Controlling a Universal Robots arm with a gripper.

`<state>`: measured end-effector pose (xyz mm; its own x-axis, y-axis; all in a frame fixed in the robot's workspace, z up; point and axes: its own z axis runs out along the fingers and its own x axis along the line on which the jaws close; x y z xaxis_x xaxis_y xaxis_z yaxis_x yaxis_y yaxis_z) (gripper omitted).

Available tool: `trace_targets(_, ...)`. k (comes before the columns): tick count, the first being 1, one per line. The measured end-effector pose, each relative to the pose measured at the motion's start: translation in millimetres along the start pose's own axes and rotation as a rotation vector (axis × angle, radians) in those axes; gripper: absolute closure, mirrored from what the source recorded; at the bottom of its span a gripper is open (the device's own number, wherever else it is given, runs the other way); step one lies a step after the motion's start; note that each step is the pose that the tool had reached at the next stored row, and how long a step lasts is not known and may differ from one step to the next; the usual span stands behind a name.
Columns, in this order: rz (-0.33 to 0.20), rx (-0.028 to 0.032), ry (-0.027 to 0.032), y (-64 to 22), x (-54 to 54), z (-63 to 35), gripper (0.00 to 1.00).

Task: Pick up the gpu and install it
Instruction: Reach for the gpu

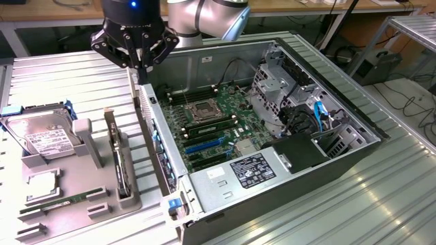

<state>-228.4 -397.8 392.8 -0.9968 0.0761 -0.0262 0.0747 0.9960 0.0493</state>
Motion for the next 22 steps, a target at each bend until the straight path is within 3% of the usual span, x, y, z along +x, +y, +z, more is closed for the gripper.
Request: trace_targets(22, 0.000, 0.0000, 0.0000, -1.2, 15.4, -0.3, 0.89)
